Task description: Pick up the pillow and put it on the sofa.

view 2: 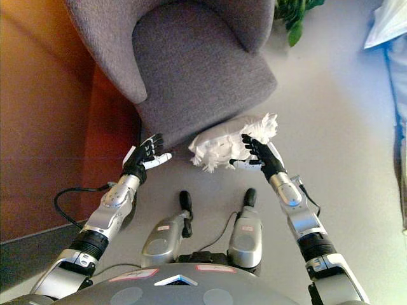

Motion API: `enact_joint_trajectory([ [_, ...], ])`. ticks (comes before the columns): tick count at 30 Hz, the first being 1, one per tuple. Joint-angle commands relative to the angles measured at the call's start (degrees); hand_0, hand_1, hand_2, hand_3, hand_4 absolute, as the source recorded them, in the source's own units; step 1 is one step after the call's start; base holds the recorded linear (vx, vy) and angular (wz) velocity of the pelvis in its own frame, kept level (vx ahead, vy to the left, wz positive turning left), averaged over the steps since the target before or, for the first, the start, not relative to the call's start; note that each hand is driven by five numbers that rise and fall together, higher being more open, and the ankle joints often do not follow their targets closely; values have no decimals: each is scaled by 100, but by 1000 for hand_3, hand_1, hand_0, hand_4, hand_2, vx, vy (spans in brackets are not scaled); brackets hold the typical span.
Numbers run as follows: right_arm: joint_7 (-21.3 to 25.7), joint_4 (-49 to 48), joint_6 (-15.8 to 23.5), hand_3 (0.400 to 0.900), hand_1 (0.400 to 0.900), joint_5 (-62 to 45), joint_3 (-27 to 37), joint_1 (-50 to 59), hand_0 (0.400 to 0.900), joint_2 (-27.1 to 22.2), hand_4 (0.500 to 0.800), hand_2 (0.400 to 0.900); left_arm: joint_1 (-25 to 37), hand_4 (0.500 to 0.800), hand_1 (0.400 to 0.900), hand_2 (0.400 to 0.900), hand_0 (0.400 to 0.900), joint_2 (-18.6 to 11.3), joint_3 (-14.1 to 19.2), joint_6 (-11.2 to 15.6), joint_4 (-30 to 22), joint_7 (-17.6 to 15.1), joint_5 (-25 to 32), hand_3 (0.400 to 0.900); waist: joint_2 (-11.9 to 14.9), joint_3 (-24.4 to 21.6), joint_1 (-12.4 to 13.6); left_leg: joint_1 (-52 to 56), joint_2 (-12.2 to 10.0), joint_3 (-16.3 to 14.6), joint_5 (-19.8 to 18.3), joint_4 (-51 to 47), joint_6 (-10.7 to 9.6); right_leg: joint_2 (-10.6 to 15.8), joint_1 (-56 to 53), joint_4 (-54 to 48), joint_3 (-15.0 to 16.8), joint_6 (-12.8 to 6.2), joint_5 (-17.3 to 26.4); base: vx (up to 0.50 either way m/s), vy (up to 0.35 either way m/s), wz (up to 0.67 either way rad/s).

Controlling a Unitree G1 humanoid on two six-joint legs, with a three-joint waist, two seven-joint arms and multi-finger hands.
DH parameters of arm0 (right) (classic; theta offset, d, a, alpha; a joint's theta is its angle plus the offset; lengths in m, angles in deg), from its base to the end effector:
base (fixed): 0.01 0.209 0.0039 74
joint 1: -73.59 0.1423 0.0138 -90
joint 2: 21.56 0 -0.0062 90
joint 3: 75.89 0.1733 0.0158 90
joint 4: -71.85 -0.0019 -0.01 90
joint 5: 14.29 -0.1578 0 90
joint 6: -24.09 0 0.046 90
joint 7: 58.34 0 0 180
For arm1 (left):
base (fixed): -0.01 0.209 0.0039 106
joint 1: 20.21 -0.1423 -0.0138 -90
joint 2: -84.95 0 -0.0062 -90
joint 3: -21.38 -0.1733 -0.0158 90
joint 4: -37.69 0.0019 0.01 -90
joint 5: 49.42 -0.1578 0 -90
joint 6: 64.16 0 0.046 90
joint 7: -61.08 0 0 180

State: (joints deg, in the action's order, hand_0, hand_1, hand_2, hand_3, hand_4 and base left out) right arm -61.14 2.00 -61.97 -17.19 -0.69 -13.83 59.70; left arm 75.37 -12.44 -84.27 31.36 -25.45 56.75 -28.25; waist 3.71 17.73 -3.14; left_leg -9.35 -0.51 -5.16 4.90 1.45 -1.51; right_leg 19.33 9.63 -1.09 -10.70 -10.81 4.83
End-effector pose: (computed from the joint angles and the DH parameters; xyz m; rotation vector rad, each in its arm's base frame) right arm 0.2142 -0.2026 -0.0016 -0.4124 0.3014 0.2308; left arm 0.2195 0.2031 -0.0115 0.1197 0.3375 -0.0228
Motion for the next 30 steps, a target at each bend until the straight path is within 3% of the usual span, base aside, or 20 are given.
enact_joint_trajectory([
  [1, 380, -279, 423, 900, 900, 336, 151, 626, 900, -496, 800, 900, 294, 800, 900, 900, 900, 39, 55, 590, -415, 2, 97, 900, 11, -227, -30, -83, -297, 519, -686, 465, -233, -106, 268, 100, -15, -105, 601, 60, -273, 62],
  [5, 522, -288, 417, 900, 900, 476, 202, 838, 900, -730, 800, 900, 352, 800, 900, 900, 900, 170, 5, 598, -492, -59, 260, 900, -103, -27, 2, -368, -624, 784, -419, 364, -460, -355, 467, 414, -247, 27, 319, -22, -256, 55],
  [9, 708, -257, 433, 900, 900, 574, 144, 1134, 900, -807, 800, 900, 516, 800, 900, 900, 900, 228, -124, 594, -555, -125, 298, 900, -231, 157, 15, -527, -885, 969, -108, -28, -552, -548, 863, 778, -376, 121, 66, -38, -173, 35],
  [11, 909, -195, 411, 900, 900, 762, 187, 1220, 900, -868, 800, 900, 659, 800, 900, 900, 900, 260, -209, 587, -533, -161, 284, 900, -266, 292, -5, -675, -1017, 868, -14, -50, -610, -530, 991, 969, -515, 143, -40, -63, -184, 64],
  [14, 1289, -103, 387, 900, 900, 1299, 208, 1465, 900, -1063, 800, 900, 865, 800, 900, 900, 900, 262, -292, 626, -579, -185, 303, 900, -296, 509, -121, -1043, -1254, 271, 59, 244, -542, -406, 1200, 1194, -726, 168, -120, -98, -100, 53],
  [23, 2238, 478, 218, 900, 900, 3233, -549, 3004, 900, -1985, 800, 900, 1276, 800, 900, 900, 900, 53, -329, 990, -888, -513, 407, 900, -374, 856, -66, -2546, -1072, 221, -464, 1562, -517, -204, 2620, 2030, -287, 143, -144, -65, 30, -10],
  [30, 2457, 1054, -52, 900, 900, 3708, -1145, 3968, 900, -2422, 800, 900, 1449, 800, 900, 900, 900, -26, -405, 1038, -1098, -604, 638, 900, -418, 957, -19, -3830, -1061, 333, -851, 2683, -567, -112, 3813, 3069, -39, 163, -479, -57, 15, -1],
])
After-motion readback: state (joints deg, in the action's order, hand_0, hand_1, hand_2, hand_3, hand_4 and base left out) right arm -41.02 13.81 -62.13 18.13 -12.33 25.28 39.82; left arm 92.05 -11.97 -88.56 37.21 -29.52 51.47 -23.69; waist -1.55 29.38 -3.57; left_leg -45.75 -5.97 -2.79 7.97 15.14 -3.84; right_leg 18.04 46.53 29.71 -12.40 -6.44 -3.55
